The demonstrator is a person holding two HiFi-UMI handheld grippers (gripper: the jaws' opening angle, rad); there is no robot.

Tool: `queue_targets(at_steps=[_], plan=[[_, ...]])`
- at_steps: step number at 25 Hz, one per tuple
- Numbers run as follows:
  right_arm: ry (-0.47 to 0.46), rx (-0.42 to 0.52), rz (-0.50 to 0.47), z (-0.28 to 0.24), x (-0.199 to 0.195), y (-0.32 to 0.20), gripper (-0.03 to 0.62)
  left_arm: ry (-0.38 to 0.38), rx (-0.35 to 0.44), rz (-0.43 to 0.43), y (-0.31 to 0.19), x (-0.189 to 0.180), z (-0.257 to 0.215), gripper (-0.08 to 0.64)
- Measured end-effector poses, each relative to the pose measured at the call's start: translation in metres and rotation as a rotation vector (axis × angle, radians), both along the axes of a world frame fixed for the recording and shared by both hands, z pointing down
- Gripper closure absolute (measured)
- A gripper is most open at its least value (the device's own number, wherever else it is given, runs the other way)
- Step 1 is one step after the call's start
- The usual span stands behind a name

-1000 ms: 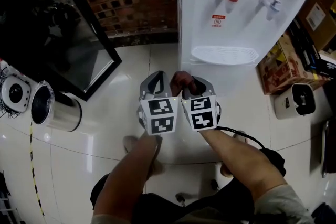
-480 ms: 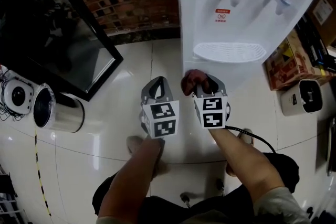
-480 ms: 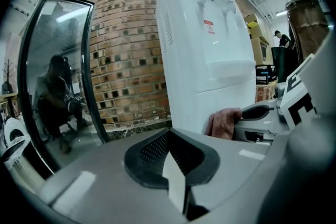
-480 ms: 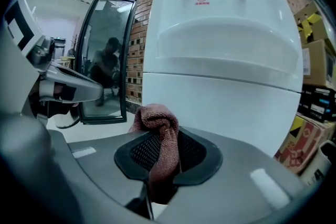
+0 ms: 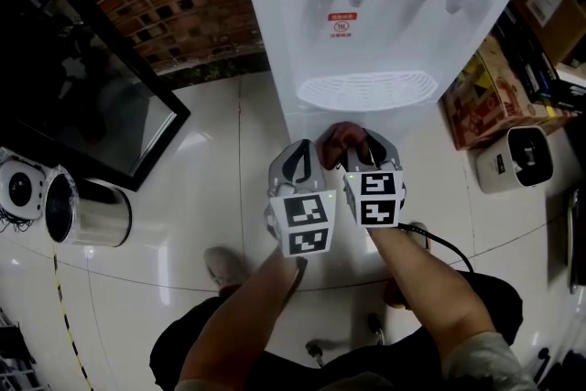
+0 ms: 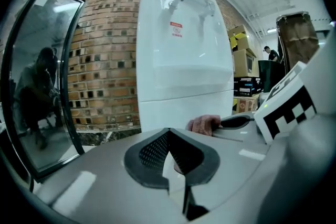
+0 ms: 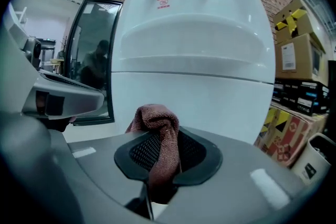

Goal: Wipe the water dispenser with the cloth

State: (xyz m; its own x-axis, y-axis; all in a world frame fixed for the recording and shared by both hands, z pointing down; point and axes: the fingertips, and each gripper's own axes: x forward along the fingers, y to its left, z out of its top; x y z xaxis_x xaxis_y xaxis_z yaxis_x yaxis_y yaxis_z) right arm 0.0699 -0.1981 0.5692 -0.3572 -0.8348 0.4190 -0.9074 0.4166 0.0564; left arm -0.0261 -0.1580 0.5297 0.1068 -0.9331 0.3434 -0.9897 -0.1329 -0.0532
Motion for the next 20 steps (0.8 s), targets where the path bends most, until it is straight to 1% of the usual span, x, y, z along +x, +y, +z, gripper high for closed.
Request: queue_targets(at_steps=[5, 12, 17, 20], plan=[[0.011, 0.003, 0.075, 0.0, 0.045, -0.01, 0.503, 0.026, -0.01, 0.041, -0.004, 0.031, 0.007, 0.56], [0.0, 0.01, 0.133, -0.006, 0.082, -0.016, 0.503, 0.046, -0.034, 0.083, -0.011, 0.074, 0.017, 0.56], [-0.001, 0.008, 0.205, -0.003, 0.123, -0.023, 0.503, 0.061, -0.048, 0.154, -0.016, 0.12, 0.022, 0.56], [0.008, -0.002, 0.229, 0.002, 0.145, -0.03, 0.503, 0.071, -0.043, 0.182, -0.019, 0.139, 0.024, 0.56]])
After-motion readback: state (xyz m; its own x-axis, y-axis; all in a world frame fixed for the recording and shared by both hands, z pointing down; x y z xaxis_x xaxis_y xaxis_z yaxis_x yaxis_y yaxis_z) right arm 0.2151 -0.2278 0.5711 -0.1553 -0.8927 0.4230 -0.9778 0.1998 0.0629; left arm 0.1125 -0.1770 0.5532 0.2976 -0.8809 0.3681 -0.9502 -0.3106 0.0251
